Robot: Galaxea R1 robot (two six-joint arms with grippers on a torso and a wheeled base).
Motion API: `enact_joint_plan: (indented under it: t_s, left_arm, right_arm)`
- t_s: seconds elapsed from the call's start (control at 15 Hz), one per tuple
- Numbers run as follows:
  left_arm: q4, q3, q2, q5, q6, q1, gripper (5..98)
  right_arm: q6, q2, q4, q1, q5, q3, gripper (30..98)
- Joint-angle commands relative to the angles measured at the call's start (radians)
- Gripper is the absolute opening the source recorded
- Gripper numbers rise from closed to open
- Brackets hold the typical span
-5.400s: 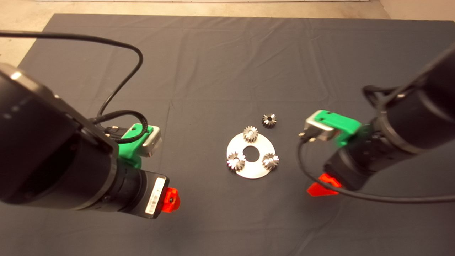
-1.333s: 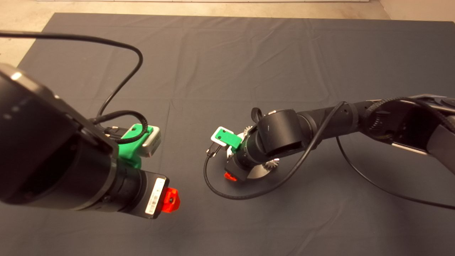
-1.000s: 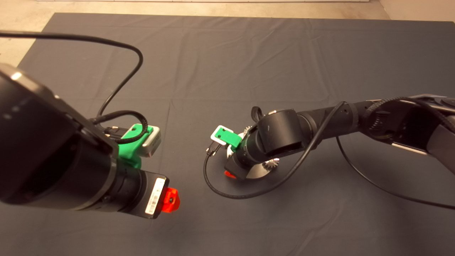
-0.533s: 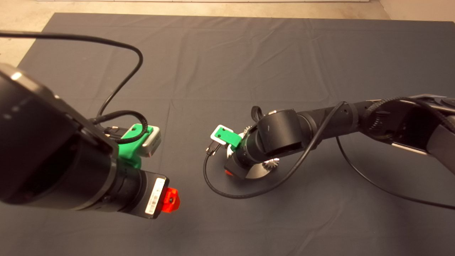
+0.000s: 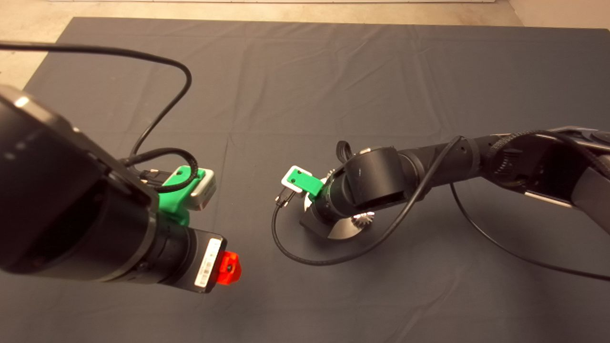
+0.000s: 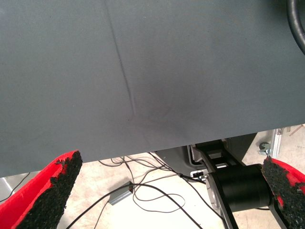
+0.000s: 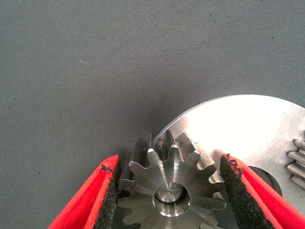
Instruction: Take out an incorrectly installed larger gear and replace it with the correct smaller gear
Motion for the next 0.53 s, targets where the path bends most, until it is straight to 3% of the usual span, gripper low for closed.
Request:
enact_joint_plan:
  t_s: [0.0,0.47]
  left_arm:
    - [-0.015,0.016,0.003,0.132,-0.007,-0.02,97.8]
    - [-0.016,0.016,0.003,0.132,-0.007,-0.02,97.8]
  right_arm:
    - [-0.004,0.001,-0.034,0.006,-0.005,-0.002,55.4]
    - [-0.004,-0.001,-0.033,0.003,-0.008,0.001,51.1]
